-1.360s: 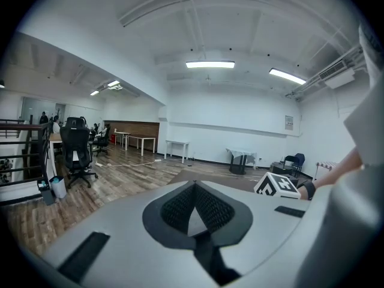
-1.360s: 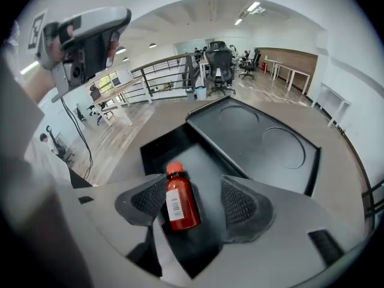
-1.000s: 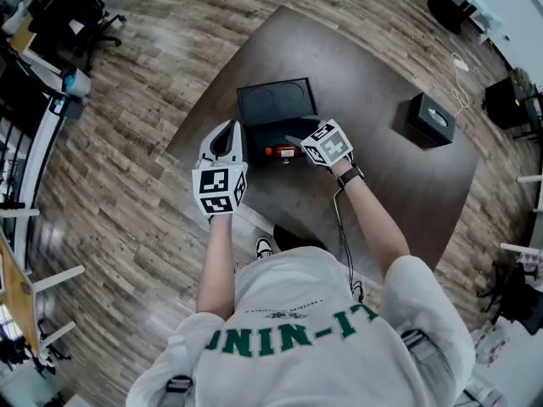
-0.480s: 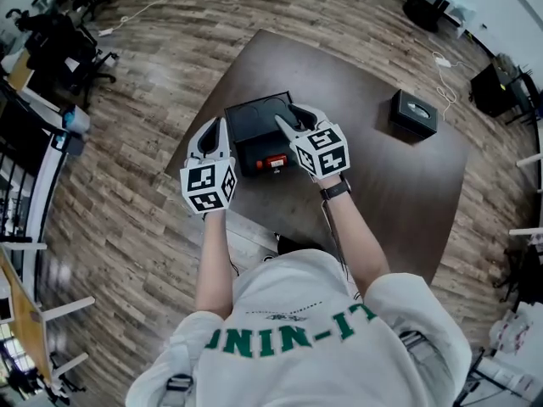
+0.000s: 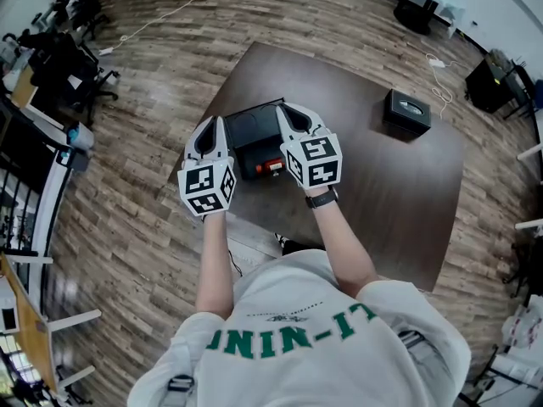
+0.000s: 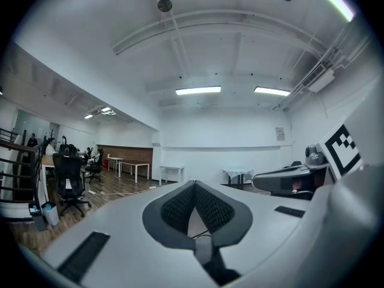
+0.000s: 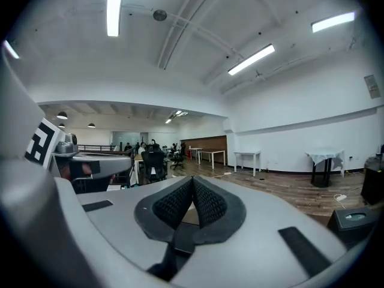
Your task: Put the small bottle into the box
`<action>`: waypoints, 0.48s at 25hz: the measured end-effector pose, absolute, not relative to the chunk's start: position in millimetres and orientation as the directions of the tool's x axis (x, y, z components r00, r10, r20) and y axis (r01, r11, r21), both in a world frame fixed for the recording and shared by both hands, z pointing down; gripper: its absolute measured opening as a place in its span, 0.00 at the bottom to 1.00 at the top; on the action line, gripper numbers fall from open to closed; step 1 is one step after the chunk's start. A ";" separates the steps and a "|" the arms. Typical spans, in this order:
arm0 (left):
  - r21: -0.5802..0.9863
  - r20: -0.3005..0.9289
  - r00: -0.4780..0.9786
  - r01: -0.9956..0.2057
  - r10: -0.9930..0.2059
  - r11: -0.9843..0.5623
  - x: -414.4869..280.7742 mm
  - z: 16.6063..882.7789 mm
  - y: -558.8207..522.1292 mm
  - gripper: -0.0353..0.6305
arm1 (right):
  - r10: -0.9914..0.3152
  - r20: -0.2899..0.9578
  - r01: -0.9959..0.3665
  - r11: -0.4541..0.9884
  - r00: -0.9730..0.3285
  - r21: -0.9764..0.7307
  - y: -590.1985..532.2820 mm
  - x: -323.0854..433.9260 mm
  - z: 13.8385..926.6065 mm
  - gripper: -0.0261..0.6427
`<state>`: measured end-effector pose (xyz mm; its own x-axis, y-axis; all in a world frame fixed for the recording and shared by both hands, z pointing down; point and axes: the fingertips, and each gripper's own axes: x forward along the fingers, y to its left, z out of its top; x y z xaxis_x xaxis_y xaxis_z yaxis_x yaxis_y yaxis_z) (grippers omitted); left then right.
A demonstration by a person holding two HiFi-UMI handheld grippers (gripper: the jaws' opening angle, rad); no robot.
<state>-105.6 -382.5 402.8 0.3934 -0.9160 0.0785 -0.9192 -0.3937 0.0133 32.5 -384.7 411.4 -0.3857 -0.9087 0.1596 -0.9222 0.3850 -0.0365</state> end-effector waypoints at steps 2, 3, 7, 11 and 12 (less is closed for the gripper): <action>0.005 0.078 0.393 -0.919 -0.916 -0.394 -103.6 400.3 -378.6 0.07 | -0.917 0.150 -0.929 0.370 -0.370 -0.034 -380.7 35.9 407.3 0.06; 0.002 0.079 0.393 -0.919 -0.916 -0.394 -103.1 399.7 -376.9 0.07 | -0.919 0.145 -0.930 0.366 -0.367 -0.035 -378.7 36.7 405.1 0.06; -0.001 0.079 0.393 -0.919 -0.916 -0.394 -102.4 398.0 -372.0 0.07 | -0.923 0.123 -0.931 0.363 -0.364 -0.037 -373.2 36.2 396.9 0.06; -0.001 0.078 0.392 -0.919 -0.917 -0.393 -99.4 397.4 -368.0 0.07 | -0.918 0.109 -0.925 0.378 -0.381 -0.046 -367.8 34.7 393.1 0.06; -0.001 0.079 0.391 -0.920 -0.917 -0.392 -98.2 397.8 -367.3 0.07 | -0.917 0.108 -0.923 0.382 -0.385 -0.047 -366.5 34.7 393.0 0.06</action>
